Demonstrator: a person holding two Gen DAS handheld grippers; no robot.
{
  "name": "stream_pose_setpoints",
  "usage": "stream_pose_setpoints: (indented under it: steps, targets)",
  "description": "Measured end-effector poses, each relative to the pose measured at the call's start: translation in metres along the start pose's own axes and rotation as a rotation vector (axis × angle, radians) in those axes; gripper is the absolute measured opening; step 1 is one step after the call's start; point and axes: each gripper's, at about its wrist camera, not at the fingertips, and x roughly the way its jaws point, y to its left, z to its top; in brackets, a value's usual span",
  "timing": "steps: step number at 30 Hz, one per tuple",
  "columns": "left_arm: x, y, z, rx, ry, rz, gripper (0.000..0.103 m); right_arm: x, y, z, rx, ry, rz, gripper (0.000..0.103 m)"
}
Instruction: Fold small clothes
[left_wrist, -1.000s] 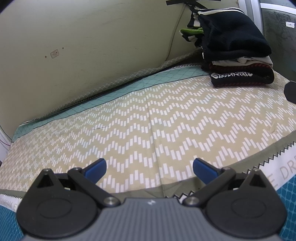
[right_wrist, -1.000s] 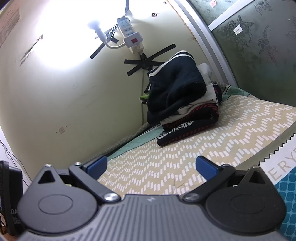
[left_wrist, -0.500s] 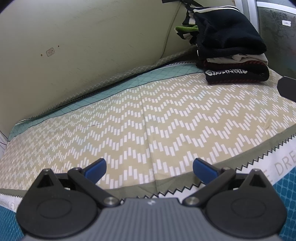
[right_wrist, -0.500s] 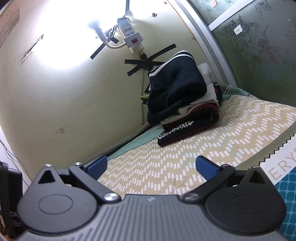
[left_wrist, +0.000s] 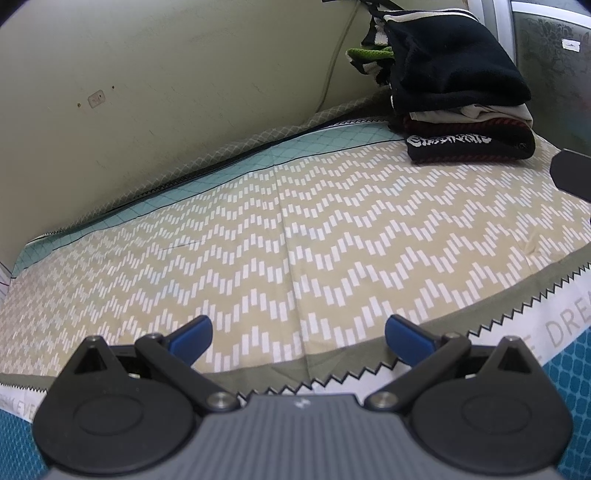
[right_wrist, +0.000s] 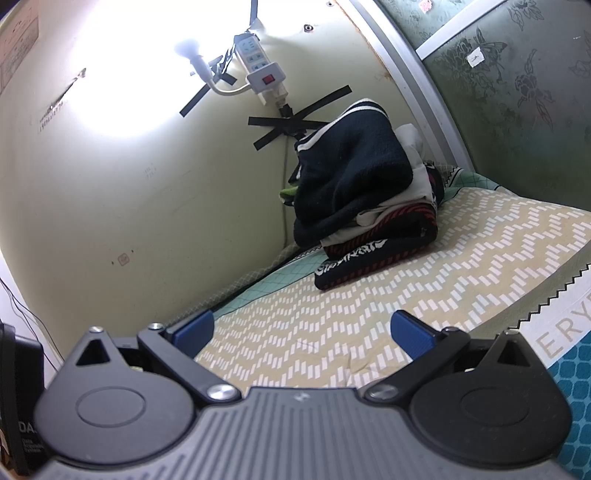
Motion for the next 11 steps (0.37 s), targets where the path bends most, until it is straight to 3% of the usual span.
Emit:
stream_pose_setpoints:
  steps: [11]
  targets:
    - [-0.0001,-0.0017,0.0029,0.003,-0.007,-0.029,0.103,0.0012,0.0028,-0.0003,-0.006,0.001,0.002,0.097]
